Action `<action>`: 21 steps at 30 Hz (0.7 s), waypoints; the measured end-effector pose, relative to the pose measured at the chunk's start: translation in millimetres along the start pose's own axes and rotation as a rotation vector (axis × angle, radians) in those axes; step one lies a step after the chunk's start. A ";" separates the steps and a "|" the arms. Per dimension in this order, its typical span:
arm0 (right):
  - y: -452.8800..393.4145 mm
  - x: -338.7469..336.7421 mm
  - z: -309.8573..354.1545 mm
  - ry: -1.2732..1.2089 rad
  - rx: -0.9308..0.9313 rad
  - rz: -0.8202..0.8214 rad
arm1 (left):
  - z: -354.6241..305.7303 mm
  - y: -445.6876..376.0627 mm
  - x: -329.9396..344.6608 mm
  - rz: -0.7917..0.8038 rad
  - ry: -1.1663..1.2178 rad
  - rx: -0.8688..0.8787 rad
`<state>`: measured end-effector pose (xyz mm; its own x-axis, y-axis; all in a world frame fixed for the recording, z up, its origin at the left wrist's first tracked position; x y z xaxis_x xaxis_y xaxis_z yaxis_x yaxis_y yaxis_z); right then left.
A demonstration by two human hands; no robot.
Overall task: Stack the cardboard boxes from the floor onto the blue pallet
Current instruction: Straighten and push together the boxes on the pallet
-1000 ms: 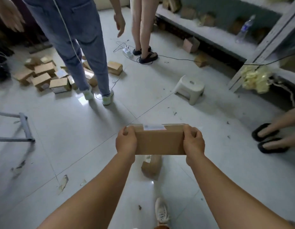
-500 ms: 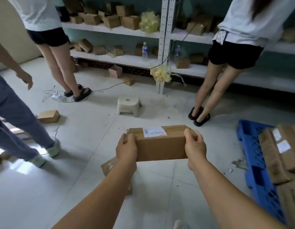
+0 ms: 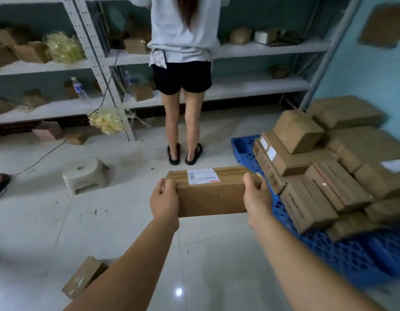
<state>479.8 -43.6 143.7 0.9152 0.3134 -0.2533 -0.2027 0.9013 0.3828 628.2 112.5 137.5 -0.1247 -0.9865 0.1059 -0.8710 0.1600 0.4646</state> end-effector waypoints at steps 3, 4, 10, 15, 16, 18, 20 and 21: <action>-26.7 -52.5 1.1 -0.027 0.004 -0.076 | 12.4 16.4 58.0 0.058 -0.039 -0.010; -35.8 -69.9 1.5 -0.036 0.008 -0.100 | 16.8 22.6 77.7 0.078 -0.048 -0.009; -91.0 -168.5 1.8 -0.077 0.010 -0.236 | 50.5 56.7 189.9 0.202 -0.125 -0.013; -129.5 -243.3 -7.9 -0.099 0.057 -0.323 | 79.6 88.9 270.3 0.302 -0.168 -0.053; -137.0 -254.3 -9.9 -0.108 0.067 -0.336 | 83.5 94.4 284.6 0.323 -0.172 -0.058; -152.7 -274.0 -12.7 -0.123 0.082 -0.367 | 89.6 102.5 312.7 0.371 -0.199 -0.062; -167.9 -289.9 -14.1 -0.154 0.097 -0.396 | 95.4 104.0 340.8 0.415 -0.231 -0.053; -175.1 -296.8 -14.6 -0.176 0.112 -0.406 | 98.6 103.1 354.7 0.435 -0.249 -0.047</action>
<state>238.6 -290.1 138.9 0.9599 -0.1231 -0.2518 0.2149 0.8999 0.3795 447.3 -224.3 136.3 -0.5861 -0.8054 0.0887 -0.6912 0.5540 0.4640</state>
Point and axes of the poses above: each hand's wrist, its own y-axis away from the middle knuckle, its own x-axis out of the palm, z = x × y, the point moved 4 cm from there along -y, towards the middle knuckle, and after that the axes turned 6 degrees about y, right-handed, at the moved point
